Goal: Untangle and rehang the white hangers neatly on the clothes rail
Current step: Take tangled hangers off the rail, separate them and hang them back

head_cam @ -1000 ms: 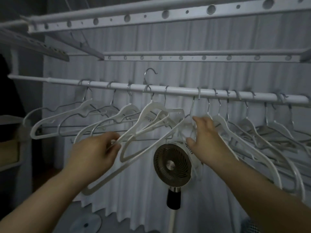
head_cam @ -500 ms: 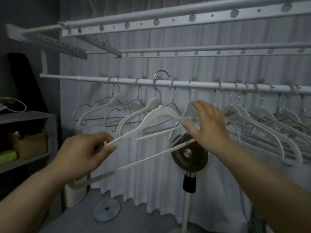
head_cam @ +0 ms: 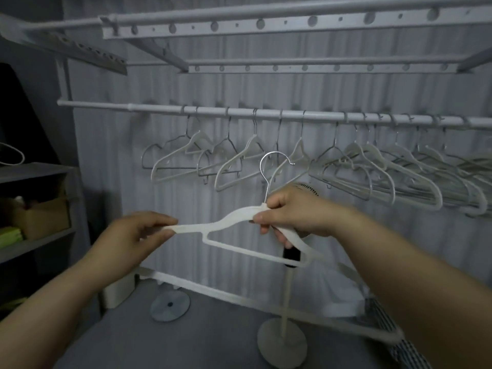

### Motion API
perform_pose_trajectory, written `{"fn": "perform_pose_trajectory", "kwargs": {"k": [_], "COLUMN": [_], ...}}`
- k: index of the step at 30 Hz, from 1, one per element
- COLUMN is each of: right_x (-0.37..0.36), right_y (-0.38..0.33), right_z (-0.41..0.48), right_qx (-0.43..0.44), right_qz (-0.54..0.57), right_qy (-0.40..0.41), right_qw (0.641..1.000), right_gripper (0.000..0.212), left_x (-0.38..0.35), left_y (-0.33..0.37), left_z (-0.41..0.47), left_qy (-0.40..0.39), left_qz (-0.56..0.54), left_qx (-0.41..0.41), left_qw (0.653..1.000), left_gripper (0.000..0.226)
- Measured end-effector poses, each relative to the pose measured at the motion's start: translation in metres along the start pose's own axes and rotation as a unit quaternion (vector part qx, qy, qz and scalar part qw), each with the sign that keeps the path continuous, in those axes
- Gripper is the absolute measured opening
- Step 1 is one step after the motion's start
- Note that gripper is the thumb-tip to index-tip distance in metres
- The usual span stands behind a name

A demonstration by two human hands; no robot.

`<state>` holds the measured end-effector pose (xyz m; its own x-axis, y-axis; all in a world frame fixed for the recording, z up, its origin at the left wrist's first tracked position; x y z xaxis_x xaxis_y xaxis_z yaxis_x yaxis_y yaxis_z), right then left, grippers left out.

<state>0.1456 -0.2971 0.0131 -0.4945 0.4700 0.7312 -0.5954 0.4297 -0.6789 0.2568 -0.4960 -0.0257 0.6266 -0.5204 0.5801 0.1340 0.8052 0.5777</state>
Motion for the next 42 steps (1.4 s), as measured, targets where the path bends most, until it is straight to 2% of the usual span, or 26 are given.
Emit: {"fn": "perform_pose_trajectory", "kwargs": {"k": [2, 4, 5, 8, 12, 15, 16, 18, 22, 26, 28, 30, 33, 36, 42], "right_x": [-0.005, -0.006, -0.007, -0.013, -0.01, -0.002, 0.001, 0.006, 0.013, 0.028, 0.043, 0.065, 0.101, 0.134, 0.191], "right_y": [0.005, 0.015, 0.02, 0.033, 0.045, 0.047, 0.048, 0.048, 0.053, 0.061, 0.062, 0.063, 0.066, 0.081, 0.123], "right_z": [-0.003, -0.006, -0.008, -0.013, -0.017, -0.022, -0.023, -0.024, -0.019, -0.005, -0.002, -0.001, 0.008, 0.026, 0.061], "right_qx": [-0.031, -0.072, -0.094, -0.141, -0.188, -0.217, -0.224, -0.234, -0.233, -0.195, -0.173, -0.143, -0.076, -0.077, -0.107], "right_qz": [0.002, 0.013, 0.021, 0.01, -0.035, -0.067, -0.073, -0.074, -0.058, -0.163, -0.204, -0.245, -0.371, -0.414, -0.415], "right_qy": [0.018, 0.063, 0.085, 0.116, 0.148, 0.17, 0.175, 0.182, 0.194, 0.202, 0.221, 0.278, 0.355, 0.343, 0.282], "right_qw": [0.999, 0.995, 0.992, 0.983, 0.97, 0.959, 0.956, 0.952, 0.951, 0.946, 0.938, 0.918, 0.855, 0.84, 0.858], "right_gripper": [0.022, 0.021, 0.022, 0.019, 0.021, 0.029, 0.029, 0.026, 0.03, 0.043, 0.049, 0.046, 0.033, 0.033, 0.036], "left_x": [-0.001, -0.009, -0.019, -0.062, -0.103, -0.117, -0.121, -0.131, -0.152, -0.161, -0.162, -0.168, -0.184, -0.199, -0.228], "left_y": [0.002, 0.013, 0.021, 0.047, 0.085, 0.102, 0.105, 0.106, 0.104, 0.099, 0.099, 0.099, 0.102, 0.108, 0.125], "left_z": [0.001, 0.002, 0.002, -0.008, -0.02, -0.025, -0.026, -0.027, -0.022, -0.007, 0.009, 0.028, 0.056, 0.088, 0.164], "left_qy": [0.051, 0.069, 0.052, -0.061, -0.18, -0.246, -0.271, -0.302, -0.268, -0.225, -0.216, -0.218, -0.223, -0.222, -0.21], "left_qz": [0.035, 0.003, -0.038, -0.133, -0.165, -0.214, -0.205, -0.146, -0.037, -0.075, -0.091, -0.097, -0.085, -0.086, -0.07], "left_qx": [0.01, 0.026, 0.024, 0.028, 0.016, 0.055, 0.069, 0.07, 0.009, 0.031, 0.052, 0.066, 0.065, 0.073, 0.087], "left_qw": [0.998, 0.997, 0.998, 0.989, 0.97, 0.944, 0.938, 0.939, 0.963, 0.971, 0.971, 0.969, 0.969, 0.969, 0.971], "left_gripper": [0.023, 0.017, 0.016, 0.027, 0.019, 0.012, 0.008, 0.016, 0.023, 0.015, 0.024, 0.027, 0.025, 0.019, 0.017]}}
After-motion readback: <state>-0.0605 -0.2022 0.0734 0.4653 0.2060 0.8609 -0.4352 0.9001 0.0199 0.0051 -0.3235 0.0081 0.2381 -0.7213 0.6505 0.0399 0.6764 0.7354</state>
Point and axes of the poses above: each hand's wrist, its own z-axis towards the middle knuckle, its own x-axis out of the back of the hand, y = z × x, the point moved 6 cm from there along z, towards the middle knuckle, and after that the axes turned 2 degrees about x, right-handed, at the moved point
